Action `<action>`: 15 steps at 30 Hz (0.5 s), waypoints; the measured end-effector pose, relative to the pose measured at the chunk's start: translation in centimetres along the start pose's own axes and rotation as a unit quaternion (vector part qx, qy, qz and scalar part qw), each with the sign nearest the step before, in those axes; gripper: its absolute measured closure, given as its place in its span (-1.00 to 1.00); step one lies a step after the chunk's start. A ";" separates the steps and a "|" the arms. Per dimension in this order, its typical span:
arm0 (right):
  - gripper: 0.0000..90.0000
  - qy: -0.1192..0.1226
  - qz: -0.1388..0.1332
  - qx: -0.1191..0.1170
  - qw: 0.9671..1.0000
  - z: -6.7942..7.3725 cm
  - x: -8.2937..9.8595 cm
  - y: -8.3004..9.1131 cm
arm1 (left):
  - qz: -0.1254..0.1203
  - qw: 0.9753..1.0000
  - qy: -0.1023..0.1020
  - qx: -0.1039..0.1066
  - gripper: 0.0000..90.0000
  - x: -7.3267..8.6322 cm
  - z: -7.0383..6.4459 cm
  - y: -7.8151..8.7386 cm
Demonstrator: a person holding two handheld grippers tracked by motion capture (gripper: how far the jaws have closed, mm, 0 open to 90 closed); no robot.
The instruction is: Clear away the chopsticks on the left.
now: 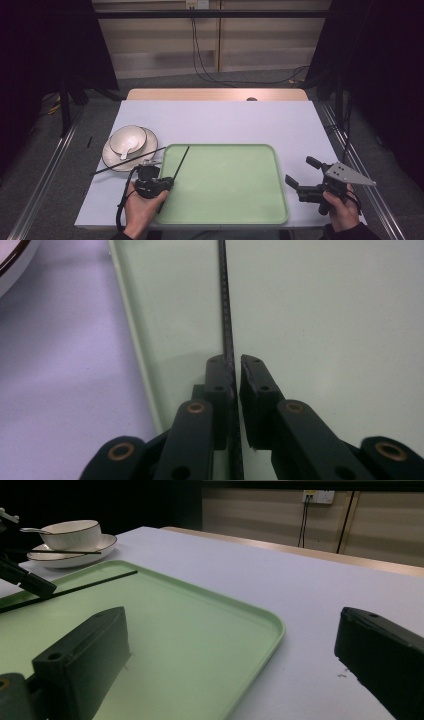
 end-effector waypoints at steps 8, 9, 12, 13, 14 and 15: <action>-0.98 0.005 0.004 -0.001 1.000 0.0 0.1 0.0 | -0.053 0.998 -0.023 0.019 0.32 -0.6 0.4 1.1; -0.98 0.005 0.004 -0.001 1.000 0.0 0.1 0.0 | -0.059 0.998 -0.025 0.021 0.32 -0.6 0.5 1.3; -0.98 -0.001 0.002 -0.003 1.000 0.0 0.0 0.0 | -0.070 0.996 -0.038 0.027 0.08 -0.6 0.7 1.9; -0.98 0.000 0.002 -0.003 1.000 0.0 0.0 0.0 | -0.078 0.996 -0.041 0.027 0.03 -0.5 0.7 2.1; -0.98 0.000 0.001 -0.002 1.000 0.0 0.0 0.0 | -0.084 0.995 -0.042 0.033 -0.05 -0.5 0.7 2.2; -0.98 0.006 0.002 -0.002 1.000 -0.1 0.0 0.0 | -0.087 0.994 -0.050 0.037 -0.14 -0.5 0.8 2.4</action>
Point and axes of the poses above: each handheld gripper's, and its own axes: y roughly backward along the jaws, x roughly out of its underside, z roughly to its left, the point moved 3 cm from there along -y, roughly forward along the jaws, and after that the axes turned 2 degrees about x, right-handed, at the moved point
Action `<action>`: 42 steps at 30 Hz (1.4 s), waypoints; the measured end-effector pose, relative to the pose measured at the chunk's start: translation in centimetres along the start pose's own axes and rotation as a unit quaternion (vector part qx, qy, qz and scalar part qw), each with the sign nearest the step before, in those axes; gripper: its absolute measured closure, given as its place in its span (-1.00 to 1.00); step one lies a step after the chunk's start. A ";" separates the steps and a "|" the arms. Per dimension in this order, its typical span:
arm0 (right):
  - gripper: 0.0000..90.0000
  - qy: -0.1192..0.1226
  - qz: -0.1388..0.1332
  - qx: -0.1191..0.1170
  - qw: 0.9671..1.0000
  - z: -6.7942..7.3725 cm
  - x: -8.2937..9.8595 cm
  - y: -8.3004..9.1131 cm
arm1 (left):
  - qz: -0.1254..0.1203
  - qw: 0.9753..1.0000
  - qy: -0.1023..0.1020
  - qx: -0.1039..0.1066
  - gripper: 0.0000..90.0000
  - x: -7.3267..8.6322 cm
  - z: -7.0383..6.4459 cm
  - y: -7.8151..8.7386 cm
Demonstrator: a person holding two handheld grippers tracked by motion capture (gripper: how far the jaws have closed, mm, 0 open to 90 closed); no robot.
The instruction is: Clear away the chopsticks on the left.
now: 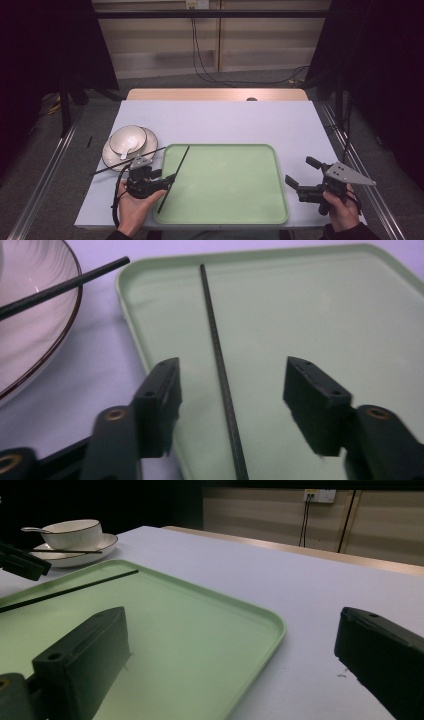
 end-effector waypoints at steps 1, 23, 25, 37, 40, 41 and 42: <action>-0.98 -0.003 0.000 0.000 1.000 0.0 0.0 0.0 | -0.010 1.000 -0.003 -0.003 -0.18 0.0 0.1 0.1; -0.99 -0.006 0.001 0.004 1.000 0.0 0.0 -0.1 | -0.056 0.994 -0.080 0.057 -0.86 0.0 4.3 8.6; -0.99 -0.006 0.000 0.003 1.000 0.0 0.0 -0.1 | -0.066 0.992 -0.091 0.059 -0.89 0.3 5.2 9.2; -0.99 -0.003 0.001 0.004 1.000 0.0 -0.1 -0.1 | -0.066 0.989 -0.133 0.009 -0.49 -0.2 10.9 9.8; -0.98 0.000 0.003 0.002 1.000 0.1 0.0 -0.1 | -0.053 0.988 -0.146 0.009 -0.36 -0.6 12.1 9.3; -0.98 -0.001 0.004 0.004 1.000 0.0 0.0 -0.2 | -0.048 0.988 -0.148 0.005 -0.25 -0.7 12.5 9.0; -0.98 -0.003 0.002 0.005 1.000 0.0 0.0 -0.2 | -0.044 0.988 -0.150 0.002 -0.20 -0.8 12.8 8.8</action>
Point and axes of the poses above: each handheld gripper's, and its own axes: y roughly backward along the jaws, x roughly out of its underside, z roughly to its left, the point moved 3 cm from there along -y, roughly forward along the jaws, and after that the axes turned 2 degrees about x, right-handed, at the moved point
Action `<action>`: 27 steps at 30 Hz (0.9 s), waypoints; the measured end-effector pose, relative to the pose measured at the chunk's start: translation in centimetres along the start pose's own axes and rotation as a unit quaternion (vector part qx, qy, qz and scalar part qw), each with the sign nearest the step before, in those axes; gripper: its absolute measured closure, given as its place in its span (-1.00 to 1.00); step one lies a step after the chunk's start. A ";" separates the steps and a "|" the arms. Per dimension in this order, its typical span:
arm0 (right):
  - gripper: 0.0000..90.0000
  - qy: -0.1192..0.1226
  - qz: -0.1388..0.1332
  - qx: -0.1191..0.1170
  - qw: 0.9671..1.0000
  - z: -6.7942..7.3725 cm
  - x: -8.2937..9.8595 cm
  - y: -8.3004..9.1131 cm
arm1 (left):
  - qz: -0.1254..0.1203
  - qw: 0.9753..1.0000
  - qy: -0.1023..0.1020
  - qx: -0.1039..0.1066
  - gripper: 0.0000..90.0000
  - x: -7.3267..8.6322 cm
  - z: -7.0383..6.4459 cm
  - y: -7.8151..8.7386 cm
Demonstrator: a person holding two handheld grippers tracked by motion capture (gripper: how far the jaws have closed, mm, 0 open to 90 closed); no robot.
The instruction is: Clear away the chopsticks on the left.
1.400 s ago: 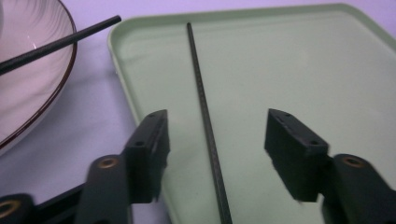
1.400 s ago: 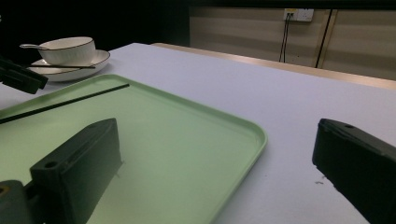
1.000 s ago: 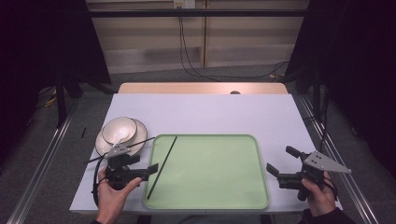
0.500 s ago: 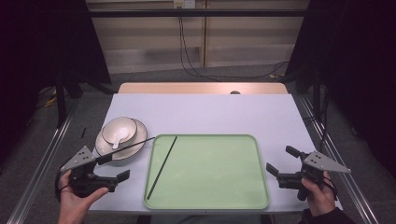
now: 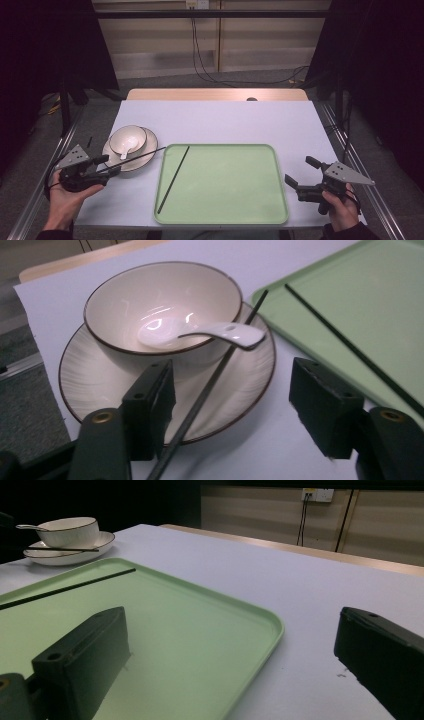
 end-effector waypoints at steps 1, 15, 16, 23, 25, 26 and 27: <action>-0.98 0.000 0.000 0.000 1.000 0.0 0.0 0.0 | 0.008 1.000 -0.007 0.002 -0.20 0.0 0.3 -0.2; -0.98 0.002 0.002 -0.005 1.000 0.0 0.0 0.0 | 0.062 0.997 -0.038 0.023 0.22 0.8 2.6 -2.4; -0.98 0.002 0.002 -0.005 1.000 0.0 0.0 0.0 | 0.064 0.997 -0.044 0.024 0.25 0.8 2.7 -2.6; -0.98 0.004 -0.001 -0.006 1.000 0.0 0.0 0.1 | 0.077 0.995 -0.055 0.030 0.41 1.2 2.4 -3.5; -0.98 0.005 -0.002 -0.007 1.000 0.0 0.0 0.1 | 0.082 0.995 -0.057 0.030 0.46 1.2 2.4 -3.7; -0.98 0.005 -0.001 -0.008 1.000 0.0 0.0 0.1 | 0.083 0.994 -0.057 0.031 0.48 1.2 2.5 -3.8; -0.98 0.003 0.000 -0.006 1.000 0.1 0.0 0.1 | 0.086 0.994 -0.057 0.033 0.50 1.2 2.5 -3.8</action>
Point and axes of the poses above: each handheld gripper's, and its own axes: y roughly backward along the jaws, x roughly out of its underside, z roughly to its left, the point moved 3 cm from there along -y, roughly forward along the jaws, and after that the axes turned 2 degrees about x, right-handed, at the moved point
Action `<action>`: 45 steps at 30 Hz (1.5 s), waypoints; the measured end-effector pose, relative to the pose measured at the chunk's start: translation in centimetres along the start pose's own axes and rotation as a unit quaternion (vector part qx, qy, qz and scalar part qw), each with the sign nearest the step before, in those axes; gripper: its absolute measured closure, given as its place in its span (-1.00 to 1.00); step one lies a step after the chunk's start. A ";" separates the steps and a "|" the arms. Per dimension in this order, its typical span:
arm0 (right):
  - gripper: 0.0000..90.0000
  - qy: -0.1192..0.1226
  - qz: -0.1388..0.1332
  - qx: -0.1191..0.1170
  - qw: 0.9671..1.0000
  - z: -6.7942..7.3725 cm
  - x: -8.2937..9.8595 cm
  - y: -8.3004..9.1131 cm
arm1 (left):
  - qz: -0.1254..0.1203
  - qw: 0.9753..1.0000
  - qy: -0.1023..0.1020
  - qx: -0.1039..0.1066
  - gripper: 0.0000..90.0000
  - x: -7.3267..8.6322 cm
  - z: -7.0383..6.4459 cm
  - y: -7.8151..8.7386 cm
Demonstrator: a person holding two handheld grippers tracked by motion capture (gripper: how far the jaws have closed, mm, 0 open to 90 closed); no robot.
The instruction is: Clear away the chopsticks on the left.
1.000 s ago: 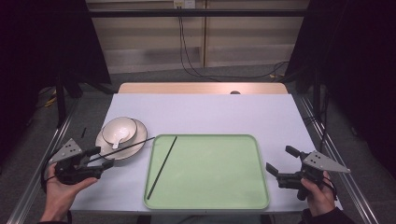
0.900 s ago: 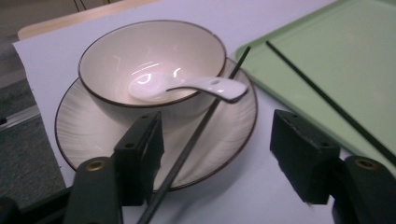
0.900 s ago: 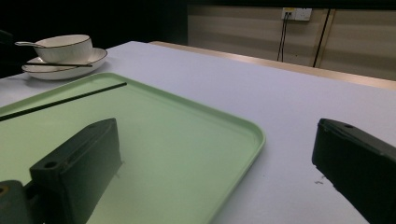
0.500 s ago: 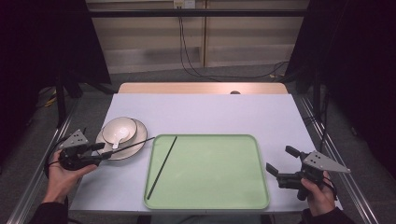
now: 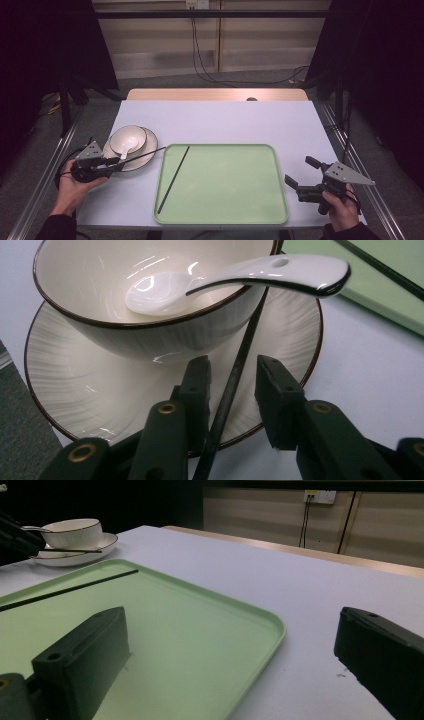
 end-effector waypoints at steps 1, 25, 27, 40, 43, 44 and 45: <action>-0.98 0.000 0.001 -0.002 1.000 0.0 0.0 0.0 | 0.002 1.000 -0.001 0.000 0.53 0.0 0.1 0.0; -0.98 -0.004 -0.001 0.004 1.000 0.0 0.0 0.0 | 0.023 0.998 -0.011 0.049 0.91 -0.8 -0.3 0.0; -0.98 -0.002 -0.001 0.002 1.000 0.0 0.0 0.0 | 0.023 0.999 -0.005 0.049 0.91 -0.8 -0.4 0.1; -0.98 -0.003 -0.002 0.003 1.000 0.0 0.0 0.0 | 0.004 0.998 0.025 0.052 0.91 -1.0 -1.7 1.2; -0.98 -0.004 -0.003 0.004 1.000 0.0 0.0 0.0 | -0.010 0.998 0.035 0.051 0.91 -1.3 -2.2 1.5; -0.99 -0.003 -0.004 0.004 1.000 0.0 0.0 0.1 | -0.012 0.998 0.036 0.053 0.91 -1.4 -2.4 1.6; -0.99 -0.003 -0.004 0.004 1.000 0.0 0.0 0.1 | -0.018 0.998 0.038 0.056 0.91 -1.5 -2.6 1.7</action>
Point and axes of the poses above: each handheld gripper's, and its own axes: y roughly backward along the jaws, x roughly out of its underside, z roughly to its left, the point moved 3 cm from there along -y, roughly forward along the jaws, and after that the axes turned 2 degrees about x, right-handed, at the moved point
